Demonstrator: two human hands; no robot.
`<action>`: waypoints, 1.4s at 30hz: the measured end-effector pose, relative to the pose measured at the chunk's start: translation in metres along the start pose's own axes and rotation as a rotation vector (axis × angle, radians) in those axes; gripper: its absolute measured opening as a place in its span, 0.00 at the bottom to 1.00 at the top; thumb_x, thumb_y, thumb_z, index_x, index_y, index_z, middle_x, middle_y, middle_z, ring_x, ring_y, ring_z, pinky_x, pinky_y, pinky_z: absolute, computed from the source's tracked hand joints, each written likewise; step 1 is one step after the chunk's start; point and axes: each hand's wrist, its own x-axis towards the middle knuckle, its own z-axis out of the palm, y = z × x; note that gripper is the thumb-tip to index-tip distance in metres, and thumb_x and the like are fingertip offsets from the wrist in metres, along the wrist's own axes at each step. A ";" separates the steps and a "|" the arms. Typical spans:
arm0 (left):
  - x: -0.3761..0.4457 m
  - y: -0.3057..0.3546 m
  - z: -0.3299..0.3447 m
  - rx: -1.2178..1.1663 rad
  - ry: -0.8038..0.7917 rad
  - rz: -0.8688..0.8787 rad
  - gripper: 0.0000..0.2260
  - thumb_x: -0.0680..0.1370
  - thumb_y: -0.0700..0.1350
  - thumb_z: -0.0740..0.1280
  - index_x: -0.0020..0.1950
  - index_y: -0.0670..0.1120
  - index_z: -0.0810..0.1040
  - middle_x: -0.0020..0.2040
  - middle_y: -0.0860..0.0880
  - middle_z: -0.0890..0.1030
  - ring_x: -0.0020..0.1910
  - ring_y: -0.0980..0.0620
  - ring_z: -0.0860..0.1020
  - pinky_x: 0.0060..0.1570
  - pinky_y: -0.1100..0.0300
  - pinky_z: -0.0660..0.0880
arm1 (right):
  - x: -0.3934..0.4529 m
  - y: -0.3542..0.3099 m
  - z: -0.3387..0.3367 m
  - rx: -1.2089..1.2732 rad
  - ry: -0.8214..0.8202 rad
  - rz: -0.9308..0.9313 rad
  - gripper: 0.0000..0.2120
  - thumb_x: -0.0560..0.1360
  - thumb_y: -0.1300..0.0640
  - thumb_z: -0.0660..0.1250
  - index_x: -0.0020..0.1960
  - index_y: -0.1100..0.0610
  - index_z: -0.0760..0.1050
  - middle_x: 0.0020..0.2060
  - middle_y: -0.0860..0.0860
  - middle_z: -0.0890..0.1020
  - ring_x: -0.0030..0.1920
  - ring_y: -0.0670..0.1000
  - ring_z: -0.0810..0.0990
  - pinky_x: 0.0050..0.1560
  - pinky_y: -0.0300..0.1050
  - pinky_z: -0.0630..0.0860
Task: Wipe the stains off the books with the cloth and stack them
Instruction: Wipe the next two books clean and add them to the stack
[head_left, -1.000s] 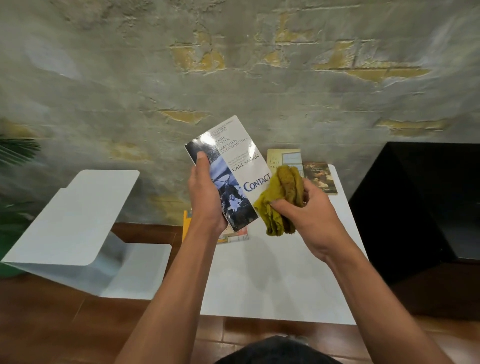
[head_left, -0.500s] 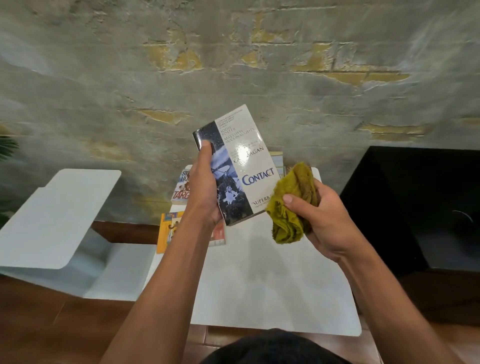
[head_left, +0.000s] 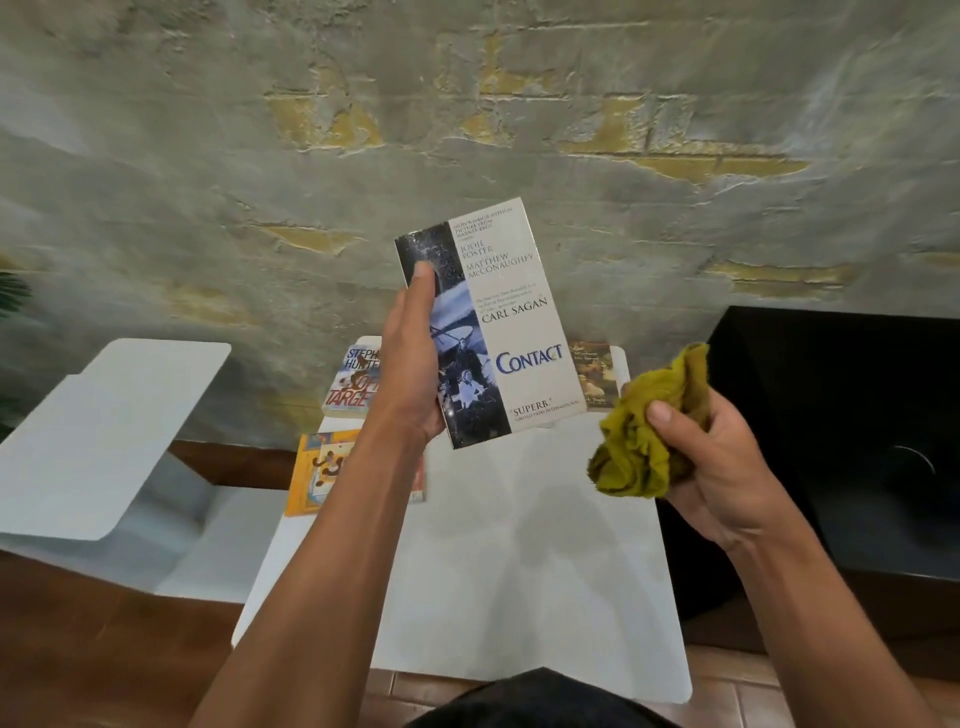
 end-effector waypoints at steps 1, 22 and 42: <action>0.001 0.001 0.002 -0.007 -0.003 0.002 0.28 0.81 0.63 0.62 0.72 0.44 0.74 0.61 0.39 0.83 0.58 0.37 0.82 0.59 0.34 0.77 | -0.001 -0.005 -0.003 0.014 0.008 0.000 0.28 0.53 0.44 0.86 0.48 0.55 0.82 0.42 0.54 0.84 0.42 0.53 0.85 0.40 0.48 0.82; 0.002 0.007 0.043 0.176 -0.064 0.137 0.19 0.85 0.55 0.58 0.67 0.44 0.76 0.56 0.46 0.85 0.53 0.45 0.85 0.46 0.52 0.83 | 0.033 -0.027 0.026 -0.385 0.159 -0.079 0.17 0.71 0.59 0.77 0.58 0.58 0.78 0.46 0.52 0.87 0.46 0.53 0.87 0.44 0.49 0.83; 0.004 0.001 0.045 0.319 -0.134 0.149 0.21 0.83 0.61 0.61 0.64 0.46 0.78 0.60 0.46 0.84 0.58 0.44 0.83 0.58 0.44 0.79 | 0.037 -0.056 0.034 -1.210 0.220 -0.237 0.24 0.63 0.41 0.81 0.51 0.50 0.77 0.43 0.44 0.81 0.44 0.45 0.80 0.47 0.51 0.81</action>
